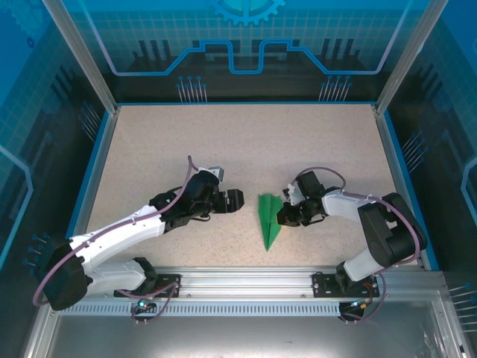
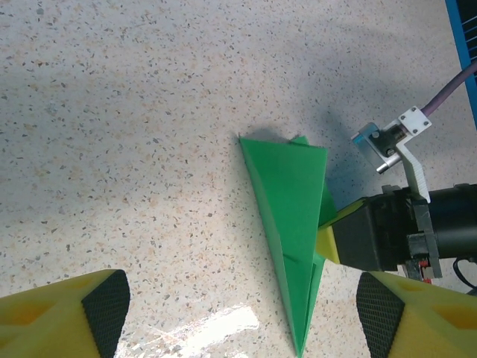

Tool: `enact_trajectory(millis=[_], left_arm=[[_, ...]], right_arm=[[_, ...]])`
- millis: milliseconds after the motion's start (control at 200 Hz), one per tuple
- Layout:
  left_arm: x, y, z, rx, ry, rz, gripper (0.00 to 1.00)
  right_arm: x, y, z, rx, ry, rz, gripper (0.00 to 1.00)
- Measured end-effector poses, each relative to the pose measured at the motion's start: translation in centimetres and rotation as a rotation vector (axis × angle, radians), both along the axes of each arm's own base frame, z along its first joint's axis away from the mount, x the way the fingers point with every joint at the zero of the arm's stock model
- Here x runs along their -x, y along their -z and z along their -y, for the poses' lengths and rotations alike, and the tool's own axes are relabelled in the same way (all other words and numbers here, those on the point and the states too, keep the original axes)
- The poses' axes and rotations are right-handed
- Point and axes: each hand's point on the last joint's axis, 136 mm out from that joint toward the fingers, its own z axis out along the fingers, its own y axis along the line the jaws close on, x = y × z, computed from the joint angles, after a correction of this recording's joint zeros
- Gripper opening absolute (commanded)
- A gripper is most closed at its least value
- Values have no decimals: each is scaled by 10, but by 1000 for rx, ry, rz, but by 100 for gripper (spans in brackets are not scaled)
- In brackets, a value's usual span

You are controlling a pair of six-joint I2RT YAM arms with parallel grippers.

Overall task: Fold a paper plane with a square sheet of paper (fold left side to right side)
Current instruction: Place the paper plane at the center of the table, then pick up the paper plane at the center of the table.

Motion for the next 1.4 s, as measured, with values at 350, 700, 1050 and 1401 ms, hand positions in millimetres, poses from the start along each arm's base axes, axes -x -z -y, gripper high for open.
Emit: enact_trajectory(millis=[350, 700, 1050, 1401], left_arm=[[0, 3, -1, -9, -3, -5, 85], [-1, 8, -5, -21, -15, -6, 89], [3, 13, -10, -28, -19, -10, 91], [3, 14, -13, -32, -25, -7, 92]], right_arm=[[-9, -38, 37, 223, 53, 146, 46], [28, -54, -4, 278, -25, 185, 55], [31, -34, -33, 365, -81, 138, 55], [26, -19, -34, 427, -79, 118, 41]])
